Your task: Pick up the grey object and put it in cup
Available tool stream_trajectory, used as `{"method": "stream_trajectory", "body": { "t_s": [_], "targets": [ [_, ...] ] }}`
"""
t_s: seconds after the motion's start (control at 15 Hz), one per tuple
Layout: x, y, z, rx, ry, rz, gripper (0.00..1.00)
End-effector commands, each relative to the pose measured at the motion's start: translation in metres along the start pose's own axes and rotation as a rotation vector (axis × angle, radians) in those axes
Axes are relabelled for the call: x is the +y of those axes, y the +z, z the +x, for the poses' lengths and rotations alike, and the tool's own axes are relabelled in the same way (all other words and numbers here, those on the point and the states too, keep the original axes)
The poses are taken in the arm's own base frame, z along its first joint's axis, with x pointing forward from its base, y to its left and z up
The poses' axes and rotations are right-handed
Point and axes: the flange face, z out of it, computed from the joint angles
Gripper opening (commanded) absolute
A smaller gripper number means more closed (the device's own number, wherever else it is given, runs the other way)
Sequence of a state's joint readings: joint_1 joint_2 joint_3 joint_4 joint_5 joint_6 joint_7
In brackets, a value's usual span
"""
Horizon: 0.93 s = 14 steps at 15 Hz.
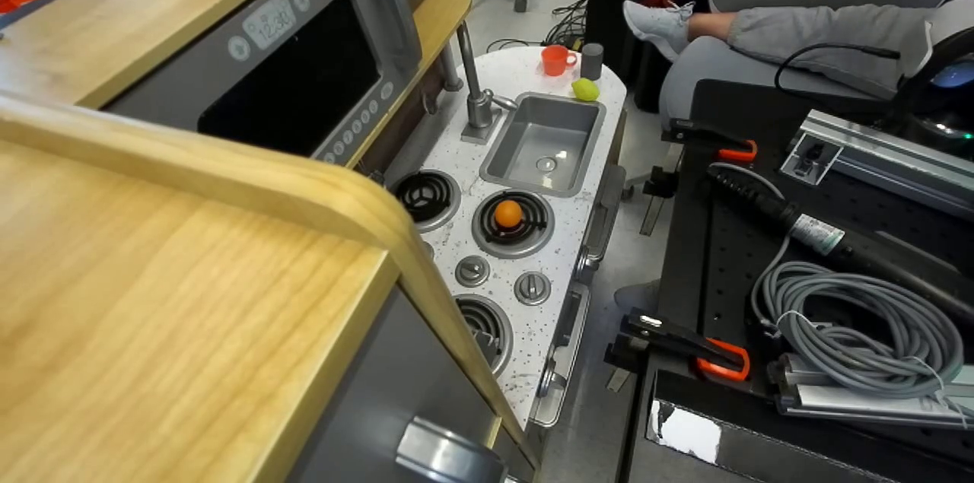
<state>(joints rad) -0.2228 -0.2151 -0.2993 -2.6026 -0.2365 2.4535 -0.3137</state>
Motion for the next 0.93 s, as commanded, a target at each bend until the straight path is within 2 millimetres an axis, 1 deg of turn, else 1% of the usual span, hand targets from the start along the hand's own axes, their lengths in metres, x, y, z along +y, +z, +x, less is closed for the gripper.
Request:
{"method": "stream_trajectory", "body": {
  "t_s": [0.0, 0.13, 0.2, 0.53, 0.67, 0.87],
  "targets": [
    [0.052, 0.039, 0.017, 0.005, 0.007, -0.02, 1.0],
    [0.083, 0.064, 0.023, 0.011, -0.01, -0.023, 1.0],
    [0.093, 0.082, 0.027, 0.006, -0.003, -0.013, 1.0],
    [0.15, 0.159, 0.042, -0.014, 0.041, 0.067, 1.0],
    [0.17, 0.192, 0.053, -0.02, 0.041, 0.07, 1.0],
    [0.194, 0.241, 0.074, -0.029, 0.059, 0.044, 1.0]
  ]
}}
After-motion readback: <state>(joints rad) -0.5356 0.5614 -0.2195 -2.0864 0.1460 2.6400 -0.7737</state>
